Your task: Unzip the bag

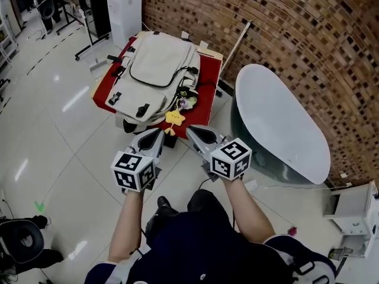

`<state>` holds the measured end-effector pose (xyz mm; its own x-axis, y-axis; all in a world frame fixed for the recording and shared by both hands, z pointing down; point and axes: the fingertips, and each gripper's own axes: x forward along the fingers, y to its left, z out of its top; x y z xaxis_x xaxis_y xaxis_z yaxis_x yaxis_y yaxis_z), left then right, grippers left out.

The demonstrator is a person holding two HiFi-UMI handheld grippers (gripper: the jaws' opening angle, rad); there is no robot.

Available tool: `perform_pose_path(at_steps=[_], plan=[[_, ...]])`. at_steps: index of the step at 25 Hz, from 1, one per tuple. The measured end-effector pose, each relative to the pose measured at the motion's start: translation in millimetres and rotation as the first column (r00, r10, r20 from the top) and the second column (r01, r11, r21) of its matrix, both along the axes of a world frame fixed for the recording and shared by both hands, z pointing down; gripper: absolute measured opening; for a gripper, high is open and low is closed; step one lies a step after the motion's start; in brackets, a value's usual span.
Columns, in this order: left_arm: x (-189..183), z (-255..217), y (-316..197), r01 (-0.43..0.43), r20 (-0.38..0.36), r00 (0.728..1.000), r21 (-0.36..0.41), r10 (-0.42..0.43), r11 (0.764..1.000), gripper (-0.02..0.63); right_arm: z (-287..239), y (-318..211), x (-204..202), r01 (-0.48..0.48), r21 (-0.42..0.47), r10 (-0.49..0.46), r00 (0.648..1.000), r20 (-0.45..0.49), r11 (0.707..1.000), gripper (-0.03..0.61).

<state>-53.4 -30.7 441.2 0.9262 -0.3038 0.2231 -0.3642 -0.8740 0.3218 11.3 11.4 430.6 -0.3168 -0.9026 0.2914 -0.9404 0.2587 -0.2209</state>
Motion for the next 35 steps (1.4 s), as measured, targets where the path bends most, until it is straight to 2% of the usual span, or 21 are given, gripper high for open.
perform_pose_path(at_steps=[7,12,17,23,24,26,31,35], plan=[[46,5,-48,-0.02,0.049,0.999,0.053,0.017,0.998,0.002,8,-50,42,-0.009,-0.001,0.009,1.0,0.015,1.0,0.005],[88,13,-94,0.035,0.114,0.992,0.112,-0.048,0.993,0.002,21,-95,80,0.07,0.003,-0.07,0.997,-0.033,0.998,0.005],[138,25,-134,0.072,0.193,0.976,0.152,-0.101,0.986,0.002,42,-136,121,0.16,-0.032,-0.162,0.983,-0.085,0.987,0.005],[194,51,-182,0.108,0.294,0.942,0.187,-0.161,0.976,0.004,53,-171,153,0.273,-0.056,-0.276,0.959,-0.069,0.961,0.005],[202,57,-189,0.108,0.313,0.935,0.192,-0.165,0.975,0.041,56,-173,157,0.292,-0.064,-0.296,0.953,-0.069,0.954,0.005],[216,72,-202,0.099,0.362,0.916,0.214,-0.173,0.972,0.063,63,-177,163,0.328,-0.081,-0.334,0.939,-0.078,0.941,0.005],[229,103,-228,0.087,0.469,0.861,0.247,-0.198,0.965,0.108,72,-188,173,0.363,-0.099,-0.371,0.925,-0.082,0.927,0.005],[233,113,-238,0.051,0.526,0.83,0.261,-0.186,0.964,0.126,75,-193,184,0.358,-0.105,-0.366,0.928,-0.068,0.928,0.005]])
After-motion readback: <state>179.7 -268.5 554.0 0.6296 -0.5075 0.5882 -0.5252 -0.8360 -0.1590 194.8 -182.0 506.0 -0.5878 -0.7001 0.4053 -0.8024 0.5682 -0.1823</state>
